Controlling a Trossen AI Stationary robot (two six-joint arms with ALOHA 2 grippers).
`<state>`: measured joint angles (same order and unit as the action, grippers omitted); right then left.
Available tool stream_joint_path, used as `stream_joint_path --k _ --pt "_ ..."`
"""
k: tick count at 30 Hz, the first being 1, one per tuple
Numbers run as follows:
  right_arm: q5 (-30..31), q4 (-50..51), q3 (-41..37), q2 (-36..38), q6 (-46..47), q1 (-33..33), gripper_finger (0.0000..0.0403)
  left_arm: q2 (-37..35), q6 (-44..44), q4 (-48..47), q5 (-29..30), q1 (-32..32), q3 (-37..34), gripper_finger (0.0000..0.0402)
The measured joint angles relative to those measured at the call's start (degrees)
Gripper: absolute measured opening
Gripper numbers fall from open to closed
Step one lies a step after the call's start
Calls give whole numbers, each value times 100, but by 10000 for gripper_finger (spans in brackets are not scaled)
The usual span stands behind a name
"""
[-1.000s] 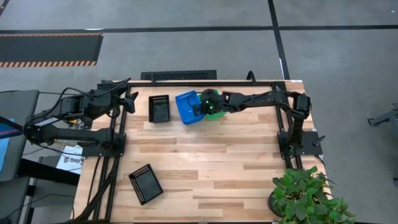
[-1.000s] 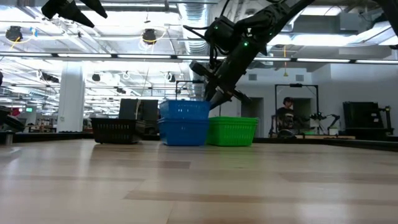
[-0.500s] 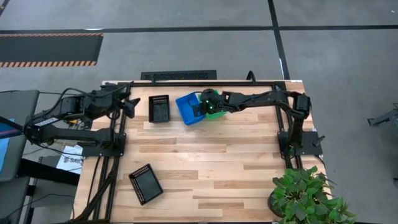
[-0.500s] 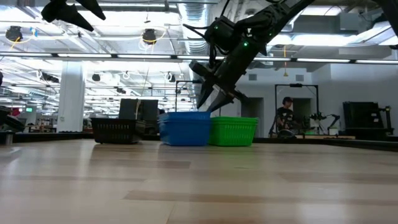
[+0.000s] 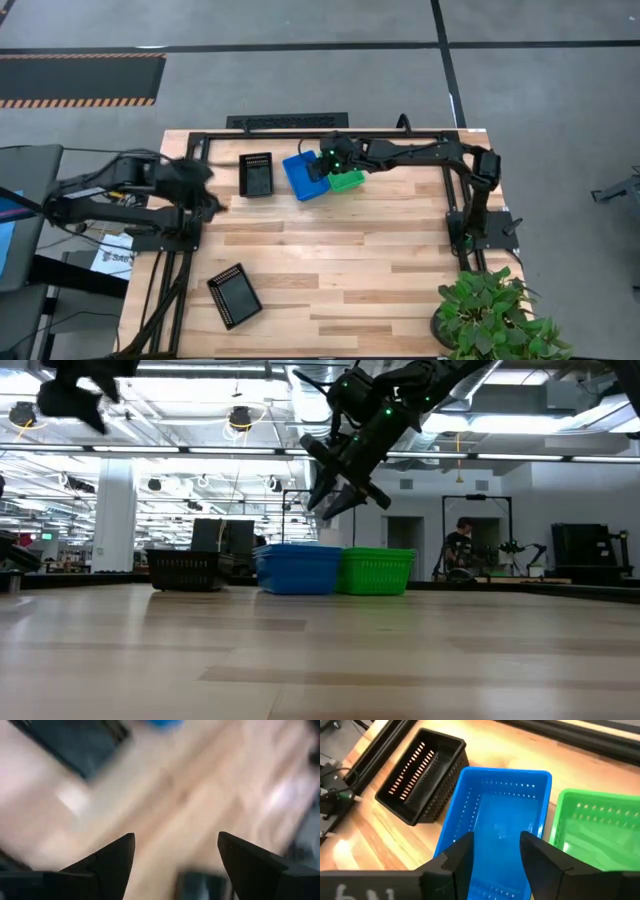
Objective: Stack baskets by color
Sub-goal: Stack the bottom black bin on top of the top black bins
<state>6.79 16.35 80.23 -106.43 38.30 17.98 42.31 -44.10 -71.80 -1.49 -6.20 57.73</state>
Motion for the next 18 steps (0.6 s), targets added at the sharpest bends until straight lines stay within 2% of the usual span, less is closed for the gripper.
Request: stream_joint_path --k 3,6,18 --pt "-88 12 0 0 4 9 179 277 -250 -148 -576 385 -320 274" --pt "-88 67 0 0 4 7 182 556 -472 29 -791 895 -665 274" --pt "-248 818 -2 0 -216 17 181 1250 -1607 1438 -820 2566 -1835 274"
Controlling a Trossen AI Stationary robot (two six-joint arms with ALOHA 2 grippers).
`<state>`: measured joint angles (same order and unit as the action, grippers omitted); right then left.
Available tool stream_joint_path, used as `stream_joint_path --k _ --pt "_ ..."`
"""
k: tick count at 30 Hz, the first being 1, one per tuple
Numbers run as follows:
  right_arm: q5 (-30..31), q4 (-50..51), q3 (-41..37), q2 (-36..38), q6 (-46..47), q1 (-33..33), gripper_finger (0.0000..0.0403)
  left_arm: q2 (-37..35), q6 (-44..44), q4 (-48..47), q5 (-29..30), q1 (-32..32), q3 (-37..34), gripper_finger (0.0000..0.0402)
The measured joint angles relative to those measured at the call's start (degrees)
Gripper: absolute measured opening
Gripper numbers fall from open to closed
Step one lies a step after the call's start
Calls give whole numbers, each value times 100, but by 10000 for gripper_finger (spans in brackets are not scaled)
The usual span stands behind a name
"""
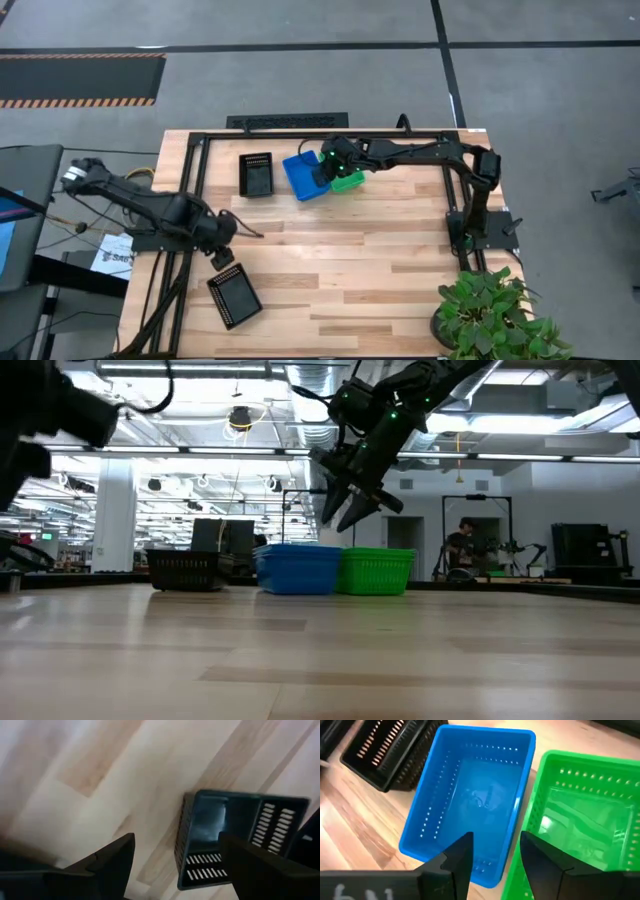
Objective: Stack baskets by color
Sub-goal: Stack the bottom black bin on top of the top black bins
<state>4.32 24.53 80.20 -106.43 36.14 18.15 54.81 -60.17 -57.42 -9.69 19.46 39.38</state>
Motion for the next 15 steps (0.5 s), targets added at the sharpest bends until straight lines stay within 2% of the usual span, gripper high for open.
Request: stream_joint_path --k 7,15 --pt "-244 9 0 0 -223 46 183 311 -828 953 54 494 -448 274" --pt "-477 -55 0 0 -374 206 181 1004 -1010 1001 94 936 -462 273"
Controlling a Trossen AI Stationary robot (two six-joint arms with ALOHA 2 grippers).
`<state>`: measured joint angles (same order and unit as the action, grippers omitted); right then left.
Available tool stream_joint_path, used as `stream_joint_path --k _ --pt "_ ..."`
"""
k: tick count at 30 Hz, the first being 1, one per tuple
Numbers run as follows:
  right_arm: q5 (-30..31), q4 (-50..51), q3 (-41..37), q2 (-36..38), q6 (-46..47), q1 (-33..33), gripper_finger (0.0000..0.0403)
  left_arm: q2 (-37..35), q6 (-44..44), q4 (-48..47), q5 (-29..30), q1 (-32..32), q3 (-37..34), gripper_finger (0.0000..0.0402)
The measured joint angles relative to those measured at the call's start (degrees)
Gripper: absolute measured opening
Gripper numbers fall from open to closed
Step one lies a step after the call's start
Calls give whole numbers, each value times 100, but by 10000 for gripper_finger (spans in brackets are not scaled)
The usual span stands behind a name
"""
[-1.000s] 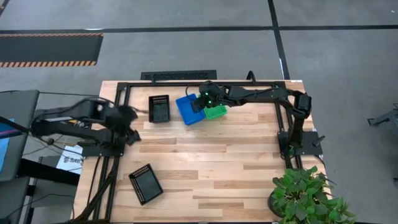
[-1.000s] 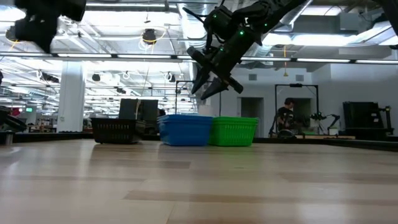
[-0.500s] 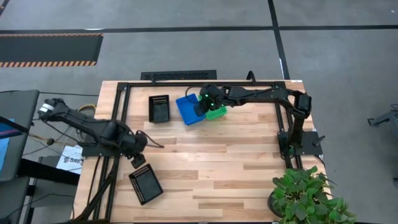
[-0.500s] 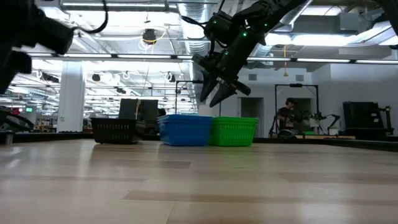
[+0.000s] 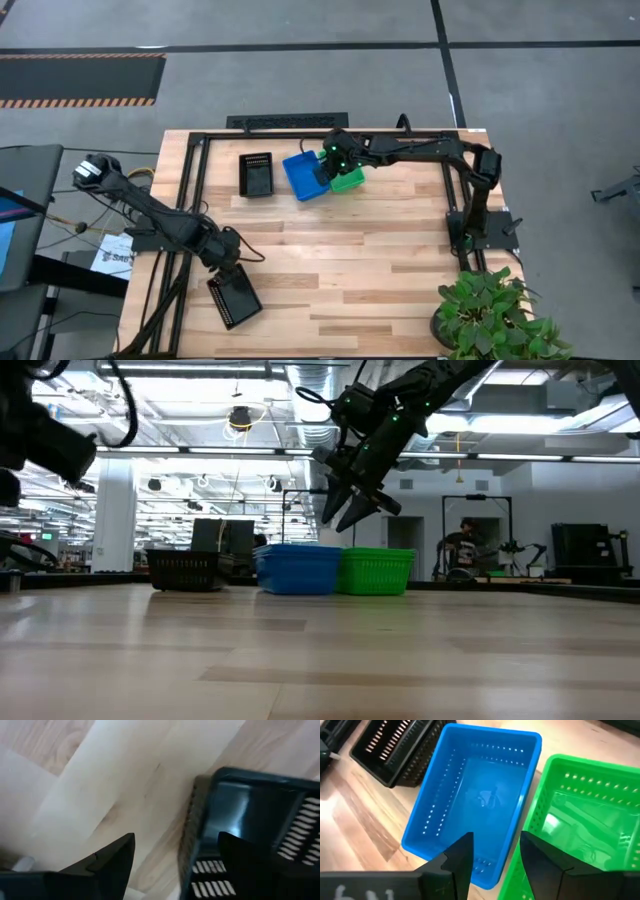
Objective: Stack baskets by color
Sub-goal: Stack the bottom black bin on top of the top black bins
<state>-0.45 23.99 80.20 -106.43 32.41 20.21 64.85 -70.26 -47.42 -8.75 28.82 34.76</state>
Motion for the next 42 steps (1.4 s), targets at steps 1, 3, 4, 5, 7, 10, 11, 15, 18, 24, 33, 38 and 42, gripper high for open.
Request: stream_joint_path --k 1,3,4,5,7,10,11,15,18,24,33,38,42 --pt "-42 -20 0 0 1 28 181 99 38 3 -22 6 0 270" --pt "-122 -43 0 0 -13 64 183 272 123 102 -127 4 0 260" --pt "-122 -44 0 0 -13 73 183 364 163 193 -155 3 0 252" --pt "-126 -44 -1 0 -14 94 184 437 204 272 -159 2 0 242" --pt "-133 -44 -2 0 -48 126 184 558 287 410 -173 0 0 217" --pt "-314 -41 -2 0 -147 181 183 767 311 511 -193 -66 0 165" --pt "-397 -35 -2 0 -155 209 181 839 310 510 -203 -88 0 145" --pt "-654 -38 -2 5 -232 257 177 1060 447 493 -312 -207 0 54" --pt "-755 31 -13 143 -266 320 176 1089 436 507 -344 -367 0 10" --pt "-852 283 -11 591 -429 362 176 799 315 588 -171 -857 0 2" --pt "-870 428 -2 975 -551 213 176 -159 -94 756 1008 -1855 2 0" --pt "-854 358 -2 970 -540 6 175 -733 -695 947 1548 -2315 2 0" --pt "-510 45 -2 966 -349 -199 175 -1226 -1623 1153 2399 -2464 2 0"
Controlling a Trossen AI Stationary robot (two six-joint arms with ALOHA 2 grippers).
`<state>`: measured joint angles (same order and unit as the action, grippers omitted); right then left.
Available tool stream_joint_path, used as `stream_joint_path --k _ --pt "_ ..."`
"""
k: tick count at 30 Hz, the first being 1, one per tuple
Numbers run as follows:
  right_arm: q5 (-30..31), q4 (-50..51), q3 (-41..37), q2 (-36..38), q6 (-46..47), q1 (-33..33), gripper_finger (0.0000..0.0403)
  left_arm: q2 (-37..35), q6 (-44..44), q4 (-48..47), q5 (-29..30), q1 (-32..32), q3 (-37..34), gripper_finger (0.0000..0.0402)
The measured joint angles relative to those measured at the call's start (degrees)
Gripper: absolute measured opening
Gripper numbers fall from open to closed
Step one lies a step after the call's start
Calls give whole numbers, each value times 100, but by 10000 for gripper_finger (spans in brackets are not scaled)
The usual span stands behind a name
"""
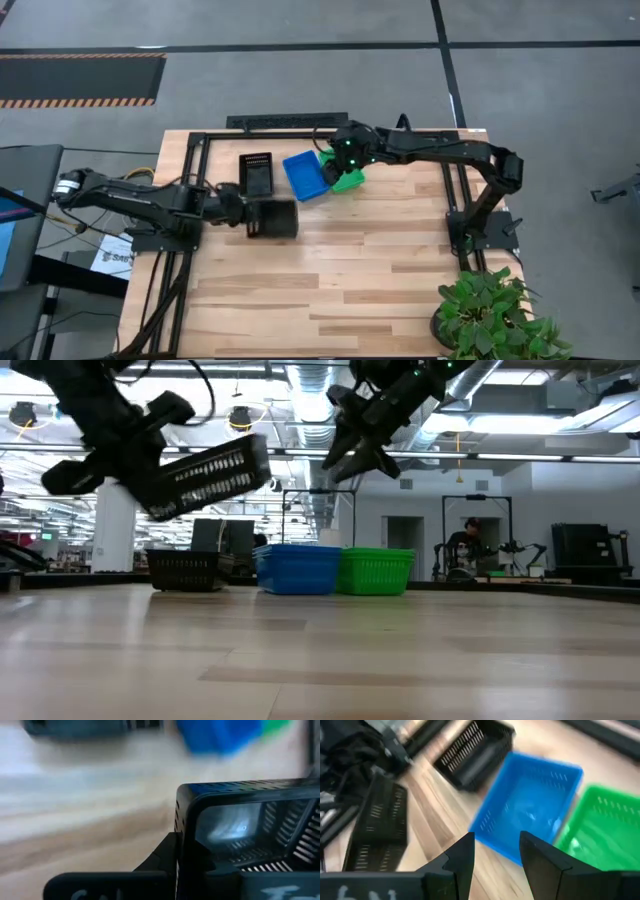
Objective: Stack baskets by color
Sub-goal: Stack the bottom black bin on top of the top black bins
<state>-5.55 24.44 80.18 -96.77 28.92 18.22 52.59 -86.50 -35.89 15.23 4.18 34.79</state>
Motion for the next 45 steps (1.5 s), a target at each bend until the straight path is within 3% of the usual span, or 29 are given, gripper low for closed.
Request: stream_joint_path --k 5,10,13,18,23,29,38,45 --pt "430 -891 0 0 192 -189 175 -472 -1399 60 1763 -106 2 0" --pt "1421 -1636 0 0 289 -396 175 -574 -2266 131 3236 -241 2 0" --pt "1737 -2159 0 -2 180 -488 175 -497 -2296 389 3839 -366 2 0" --pt "1811 -2795 11 -110 122 -518 175 -268 -1739 1269 4262 -710 2 0" --pt "1813 -3101 10 -260 471 -492 175 35 -676 2382 4439 -1147 7 0" --pt "1927 -3099 -4 -292 571 -497 175 392 694 3562 4006 -1572 7 0" --pt "2093 -3175 -2 -293 574 -416 175 639 1901 4602 3190 -1901 9 0" --pt "2116 -3216 -2 -293 666 -375 175 767 2195 4669 3151 -2062 2 0"
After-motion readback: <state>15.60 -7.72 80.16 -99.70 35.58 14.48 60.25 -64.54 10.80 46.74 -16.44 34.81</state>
